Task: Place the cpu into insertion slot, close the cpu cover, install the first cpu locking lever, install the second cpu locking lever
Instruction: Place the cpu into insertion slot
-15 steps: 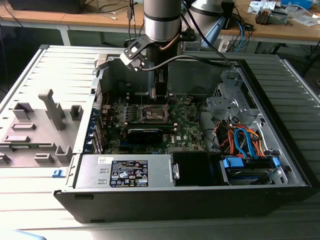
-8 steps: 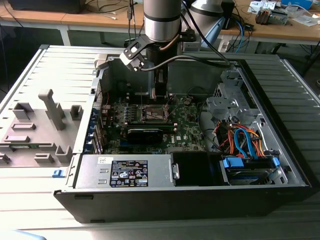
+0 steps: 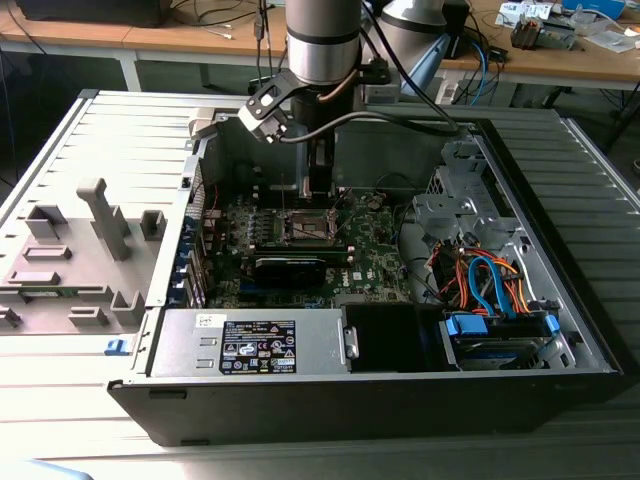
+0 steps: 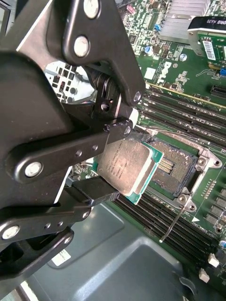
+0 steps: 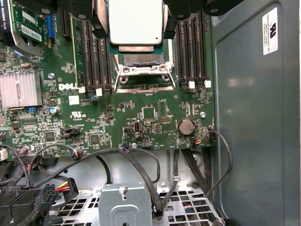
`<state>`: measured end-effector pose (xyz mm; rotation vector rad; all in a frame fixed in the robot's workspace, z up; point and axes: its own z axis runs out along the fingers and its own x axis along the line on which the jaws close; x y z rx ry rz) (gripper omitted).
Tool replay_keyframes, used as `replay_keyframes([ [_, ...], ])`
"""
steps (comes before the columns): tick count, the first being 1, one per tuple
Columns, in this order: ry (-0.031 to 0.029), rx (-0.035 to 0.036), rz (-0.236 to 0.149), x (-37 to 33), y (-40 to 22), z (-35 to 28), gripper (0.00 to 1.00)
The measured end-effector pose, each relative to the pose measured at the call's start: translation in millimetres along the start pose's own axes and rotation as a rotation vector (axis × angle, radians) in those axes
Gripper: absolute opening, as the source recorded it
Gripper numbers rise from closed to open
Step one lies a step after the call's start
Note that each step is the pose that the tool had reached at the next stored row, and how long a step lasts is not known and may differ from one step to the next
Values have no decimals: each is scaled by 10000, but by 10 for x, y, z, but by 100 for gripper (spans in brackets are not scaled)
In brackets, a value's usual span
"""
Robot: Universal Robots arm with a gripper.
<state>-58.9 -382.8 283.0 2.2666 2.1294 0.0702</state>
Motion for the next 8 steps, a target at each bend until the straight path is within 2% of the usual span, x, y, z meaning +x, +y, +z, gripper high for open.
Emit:
replay_keyframes([
  [8, 0, -1, -1, -1, -10, 11, 55],
])
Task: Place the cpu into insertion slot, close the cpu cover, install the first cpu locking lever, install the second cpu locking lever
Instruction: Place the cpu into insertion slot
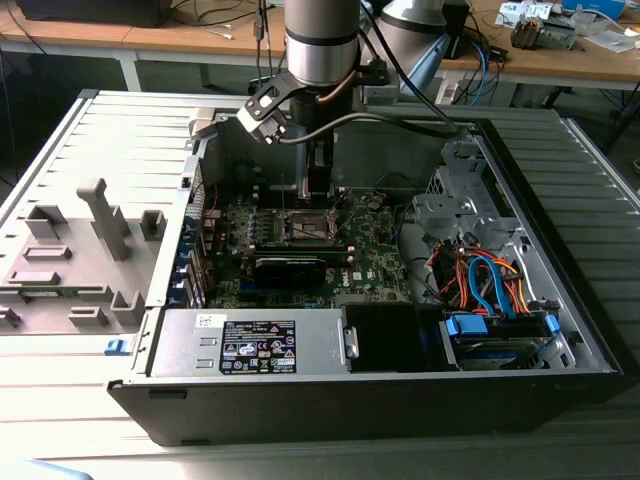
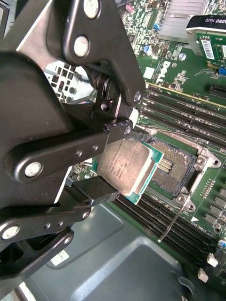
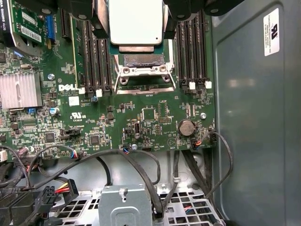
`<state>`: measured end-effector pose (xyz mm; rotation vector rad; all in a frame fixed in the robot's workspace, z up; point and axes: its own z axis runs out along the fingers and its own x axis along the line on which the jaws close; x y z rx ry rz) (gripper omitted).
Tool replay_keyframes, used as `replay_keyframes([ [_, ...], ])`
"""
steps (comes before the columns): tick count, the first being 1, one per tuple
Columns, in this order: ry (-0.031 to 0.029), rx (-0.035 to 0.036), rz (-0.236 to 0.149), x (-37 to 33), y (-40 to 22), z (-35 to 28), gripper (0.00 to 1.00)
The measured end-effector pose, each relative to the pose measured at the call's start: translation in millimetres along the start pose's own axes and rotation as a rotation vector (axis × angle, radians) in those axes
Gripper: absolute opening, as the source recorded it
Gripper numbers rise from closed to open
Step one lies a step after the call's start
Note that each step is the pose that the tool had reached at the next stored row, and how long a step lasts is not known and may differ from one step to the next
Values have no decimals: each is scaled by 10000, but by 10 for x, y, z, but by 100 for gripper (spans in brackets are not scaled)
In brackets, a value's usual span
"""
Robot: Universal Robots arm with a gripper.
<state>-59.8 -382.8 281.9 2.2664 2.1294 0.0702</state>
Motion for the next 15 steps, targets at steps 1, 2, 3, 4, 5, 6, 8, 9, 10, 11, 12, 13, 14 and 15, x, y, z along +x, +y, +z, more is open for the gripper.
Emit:
replay_keyframes([
  [1, 0, 0, -1, 0, -1, 1, 55],
  [2, 0, 0, -1, 0, -1, 2, 55],
  [3, 0, 0, 0, 0, -2, 3, 55],
  [4, 0, 0, 0, 0, -4, 5, 55],
  [5, 0, 0, 0, 0, -4, 5, 55],
  [6, 0, 0, 0, 0, -7, 10, 55],
  [8, 0, 0, 1, -1, -10, 16, 55],
  [9, 0, 0, 1, -1, -11, 17, 55],
  [10, 0, 0, 0, -1, -13, 17, 55],
  [11, 1, 1, 0, -1, -15, 18, 55],
  [12, 0, 0, 0, -1, -16, 18, 55],
  [13, 0, 0, 0, -1, -18, 19, 55],
  [14, 0, 0, 0, -1, -19, 19, 55],
  [15, 0, 0, 0, -1, -20, 19, 55],
])
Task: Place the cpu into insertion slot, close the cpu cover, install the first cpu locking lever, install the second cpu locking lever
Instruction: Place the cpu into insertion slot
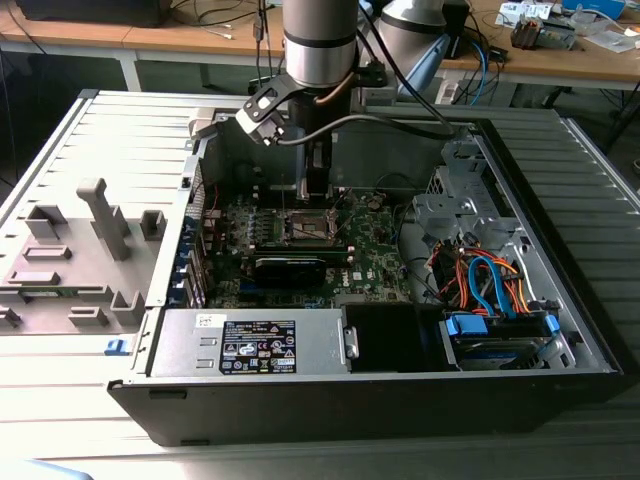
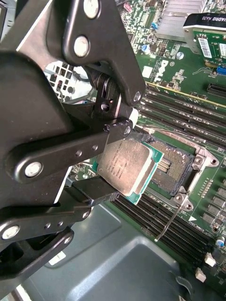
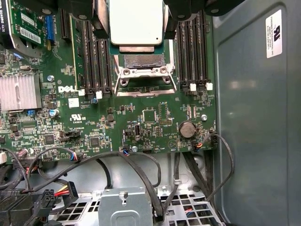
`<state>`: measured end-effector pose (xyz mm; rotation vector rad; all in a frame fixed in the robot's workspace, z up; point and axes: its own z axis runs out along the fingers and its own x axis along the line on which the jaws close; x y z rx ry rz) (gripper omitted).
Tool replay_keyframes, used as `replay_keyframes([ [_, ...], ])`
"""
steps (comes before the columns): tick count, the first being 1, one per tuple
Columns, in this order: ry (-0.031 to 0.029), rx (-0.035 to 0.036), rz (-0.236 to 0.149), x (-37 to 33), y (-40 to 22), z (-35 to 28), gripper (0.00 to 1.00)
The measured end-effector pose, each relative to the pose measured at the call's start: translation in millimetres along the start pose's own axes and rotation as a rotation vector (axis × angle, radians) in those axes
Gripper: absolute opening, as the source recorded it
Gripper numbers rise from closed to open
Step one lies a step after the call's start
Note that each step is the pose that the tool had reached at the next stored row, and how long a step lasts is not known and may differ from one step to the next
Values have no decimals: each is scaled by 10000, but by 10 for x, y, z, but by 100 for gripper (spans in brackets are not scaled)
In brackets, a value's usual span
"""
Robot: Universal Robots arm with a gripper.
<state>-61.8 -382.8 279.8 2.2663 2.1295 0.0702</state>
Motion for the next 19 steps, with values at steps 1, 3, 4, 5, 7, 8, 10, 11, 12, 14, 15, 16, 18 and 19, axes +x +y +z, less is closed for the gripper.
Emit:
replay_keyframes([
  [1, 0, 0, 0, 0, -2, 1, 55],
  [3, 0, 0, 0, 0, -5, 2, 55],
  [4, 0, 0, 0, 0, -6, 2, 55],
  [5, 0, 0, 0, -1, -8, 3, 55],
  [7, 0, 0, 0, -1, -11, 4, 55],
  [8, 0, 0, 0, -1, -12, 4, 55],
  [10, 2, 0, 1, -1, -16, 5, 55],
  [11, 3, -1, 2, -1, -22, 5, 55],
  [12, 1, 0, 0, -2, -32, 4, 55],
  [14, 1, 0, 0, -2, -40, 4, 55],
  [15, 1, 0, -1, -2, -41, 5, 55],
  [16, 0, 0, 0, -3, -43, 5, 55],
  [18, -1, 1, 0, -3, -46, 7, 55],
  [19, 0, 1, 0, -3, -47, 8, 55],
])
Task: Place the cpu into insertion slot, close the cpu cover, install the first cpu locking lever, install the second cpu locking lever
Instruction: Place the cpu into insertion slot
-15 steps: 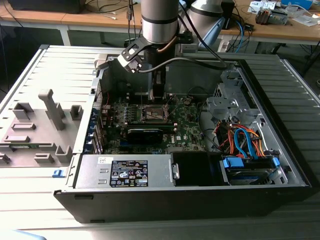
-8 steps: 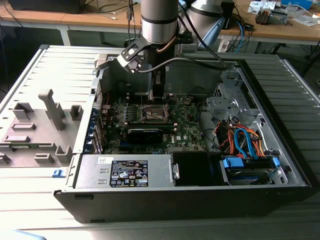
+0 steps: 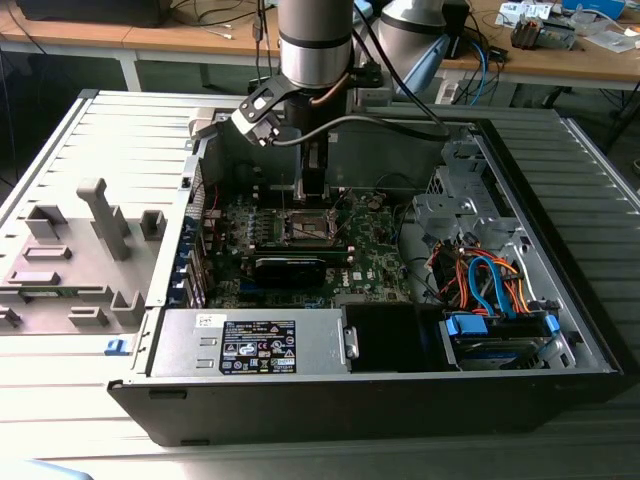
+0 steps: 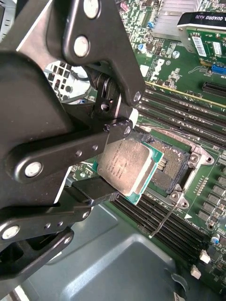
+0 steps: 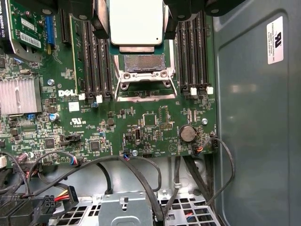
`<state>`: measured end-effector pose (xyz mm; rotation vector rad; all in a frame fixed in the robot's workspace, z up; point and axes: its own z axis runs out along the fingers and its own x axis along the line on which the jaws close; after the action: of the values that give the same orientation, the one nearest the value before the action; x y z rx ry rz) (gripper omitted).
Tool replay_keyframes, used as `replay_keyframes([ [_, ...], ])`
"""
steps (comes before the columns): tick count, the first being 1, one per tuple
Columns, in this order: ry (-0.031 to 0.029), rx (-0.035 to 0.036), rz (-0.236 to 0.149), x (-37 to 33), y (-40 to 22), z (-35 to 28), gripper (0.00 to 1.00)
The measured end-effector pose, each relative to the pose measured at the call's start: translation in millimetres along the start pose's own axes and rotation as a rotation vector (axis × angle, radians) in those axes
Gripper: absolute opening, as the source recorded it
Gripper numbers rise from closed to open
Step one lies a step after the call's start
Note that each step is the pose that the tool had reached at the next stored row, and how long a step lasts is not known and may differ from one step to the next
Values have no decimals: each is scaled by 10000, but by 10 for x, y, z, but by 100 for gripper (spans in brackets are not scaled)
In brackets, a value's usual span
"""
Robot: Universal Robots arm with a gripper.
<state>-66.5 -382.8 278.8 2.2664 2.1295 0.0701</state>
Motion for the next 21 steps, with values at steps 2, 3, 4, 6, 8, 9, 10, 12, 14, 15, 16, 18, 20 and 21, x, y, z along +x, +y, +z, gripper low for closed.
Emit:
replay_keyframes([
  [2, 1, 0, 0, 0, -3, 3, 55],
  [3, 1, 0, 0, 0, -4, 5, 55],
  [4, 1, 0, 0, 0, -5, 6, 55],
  [6, 1, 0, 0, 0, -6, 8, 55],
  [8, 1, 0, 0, 0, -7, 11, 55],
  [9, 1, -1, 0, 0, -8, 13, 55],
  [10, 1, 0, 0, 0, -8, 13, 55],
  [12, 0, 0, 0, 0, -9, 15, 55],
  [14, 0, 0, 0, -1, -13, 18, 55],
  [15, 0, 0, 0, -1, -14, 18, 55],
  [16, 1, -1, 0, -1, -15, 19, 55],
  [18, 1, 0, 2, 0, -21, 20, 55],
  [20, 0, -1, 0, 1, -28, 20, 55],
  [21, 2, -1, -6, 2, -34, 24, 55],
])
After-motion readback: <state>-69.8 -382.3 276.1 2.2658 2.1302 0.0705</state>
